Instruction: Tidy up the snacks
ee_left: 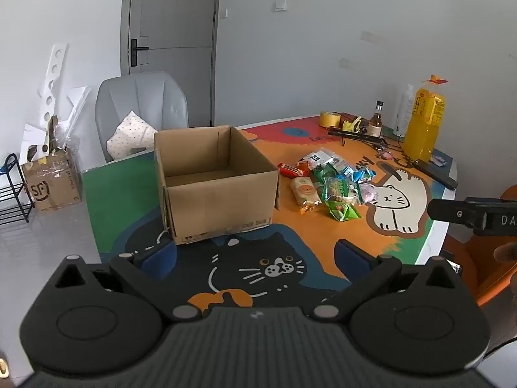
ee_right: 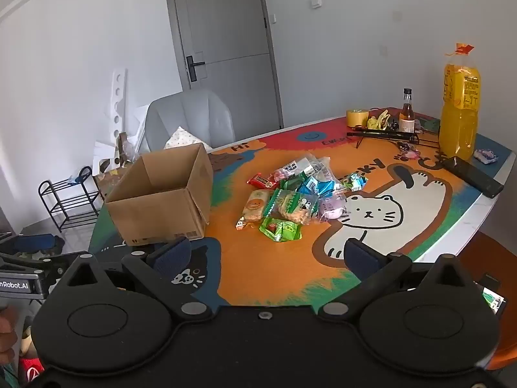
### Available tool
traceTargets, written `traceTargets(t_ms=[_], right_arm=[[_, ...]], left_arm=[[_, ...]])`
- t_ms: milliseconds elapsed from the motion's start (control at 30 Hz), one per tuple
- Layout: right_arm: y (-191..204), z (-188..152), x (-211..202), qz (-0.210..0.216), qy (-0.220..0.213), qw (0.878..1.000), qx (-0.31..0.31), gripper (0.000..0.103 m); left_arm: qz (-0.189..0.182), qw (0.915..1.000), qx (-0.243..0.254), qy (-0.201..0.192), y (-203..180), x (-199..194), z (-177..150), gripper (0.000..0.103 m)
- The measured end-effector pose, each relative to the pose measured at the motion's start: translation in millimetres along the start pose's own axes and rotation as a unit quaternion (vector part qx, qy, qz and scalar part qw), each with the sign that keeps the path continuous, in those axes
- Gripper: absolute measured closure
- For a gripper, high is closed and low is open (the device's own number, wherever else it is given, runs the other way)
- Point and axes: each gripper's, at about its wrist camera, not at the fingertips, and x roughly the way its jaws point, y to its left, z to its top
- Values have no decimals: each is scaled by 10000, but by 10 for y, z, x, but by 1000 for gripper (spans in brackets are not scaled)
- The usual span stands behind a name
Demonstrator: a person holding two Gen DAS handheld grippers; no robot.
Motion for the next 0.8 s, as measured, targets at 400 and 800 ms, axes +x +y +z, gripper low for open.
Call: traceTargets(t_ms=[400,800], right_arm=[[-27,24,4,68,18,10000,-18,0],[58,3,16,103,48,9999,-74,0]], left_arm=[[-77,9999,-82,-21,17,-28,17,0],[-18,9999,-99,-94,55,-100,58,0]])
